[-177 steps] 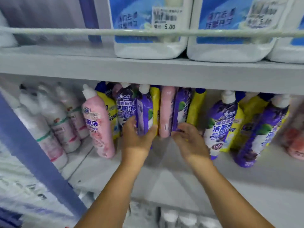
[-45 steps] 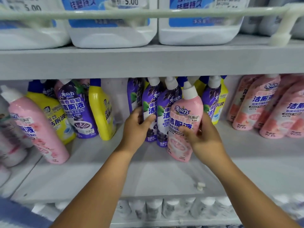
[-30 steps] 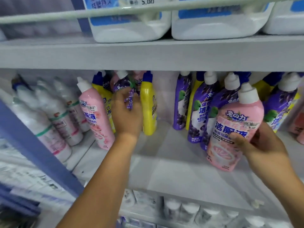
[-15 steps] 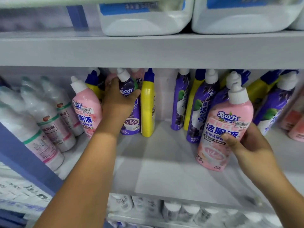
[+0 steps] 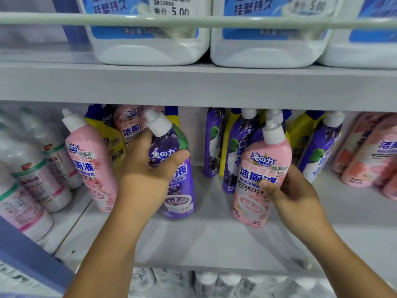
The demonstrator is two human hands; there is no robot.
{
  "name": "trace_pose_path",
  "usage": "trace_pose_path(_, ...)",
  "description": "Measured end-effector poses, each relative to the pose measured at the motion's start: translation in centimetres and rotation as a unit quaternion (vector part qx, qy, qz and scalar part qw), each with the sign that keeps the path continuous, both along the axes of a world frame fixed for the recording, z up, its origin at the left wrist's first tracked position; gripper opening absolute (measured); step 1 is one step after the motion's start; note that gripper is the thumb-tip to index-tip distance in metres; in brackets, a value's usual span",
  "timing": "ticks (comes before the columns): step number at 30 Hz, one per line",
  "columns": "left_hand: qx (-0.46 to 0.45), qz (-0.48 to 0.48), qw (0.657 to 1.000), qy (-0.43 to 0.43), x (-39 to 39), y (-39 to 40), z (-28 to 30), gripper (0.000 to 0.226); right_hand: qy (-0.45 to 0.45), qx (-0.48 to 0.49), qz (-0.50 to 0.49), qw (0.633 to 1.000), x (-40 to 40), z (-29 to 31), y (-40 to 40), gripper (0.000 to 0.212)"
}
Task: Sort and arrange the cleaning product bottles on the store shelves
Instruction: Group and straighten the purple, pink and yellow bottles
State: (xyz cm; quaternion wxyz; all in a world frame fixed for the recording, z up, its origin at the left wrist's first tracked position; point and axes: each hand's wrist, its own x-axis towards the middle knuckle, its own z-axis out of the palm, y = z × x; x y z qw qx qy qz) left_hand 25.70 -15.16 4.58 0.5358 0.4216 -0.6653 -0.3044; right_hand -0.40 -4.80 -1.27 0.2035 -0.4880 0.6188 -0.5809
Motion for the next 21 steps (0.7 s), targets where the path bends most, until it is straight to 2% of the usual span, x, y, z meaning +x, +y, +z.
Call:
trace_pose_path(2, 0.027, -0.039, 0.999, 0.008, -1.9, 0.7, -0.3, 0.043, -0.018, -0.002, 0.011, 1.000, -0.5, 0.0, 0.5, 0.030)
trace_pose_path(5, 0.044, -0.074, 0.996, 0.020, -5.4, 0.5, -1.1, 0.043, -0.034, -0.003, 0.051, 0.998, -1.3, 0.4, 1.2, 0.045)
trace_pose_path(10, -0.035, -0.078, 0.996, -0.013, -10.0, -3.1, -2.0, 0.057, -0.038, 0.005, 0.059, 0.997, -1.6, 0.6, 1.6, 0.039)
trace_pose_path(12, -0.065, -0.049, 0.996, -0.035, -11.0, -4.9, -2.4, 0.061, -0.036, 0.005, 0.059, 0.998, -1.6, 0.4, 1.5, 0.037)
trace_pose_path(15, -0.063, -0.028, 0.997, -0.043, -11.4, -6.3, -2.7, 0.061, -0.037, -0.006, 0.054, 0.998, -1.7, 0.1, 1.4, 0.036)
trace_pose_path(19, -0.153, -0.017, 0.988, -0.008, -9.3, -5.5, -3.2, 0.037, -0.050, -0.026, 0.054, 0.997, -1.9, -0.4, 1.1, 0.039)
trace_pose_path(21, -0.182, 0.034, 0.982, 0.040, -7.2, -5.6, -3.1, 0.023, -0.052, -0.033, 0.054, 0.997, -1.7, -0.5, 1.0, 0.039)
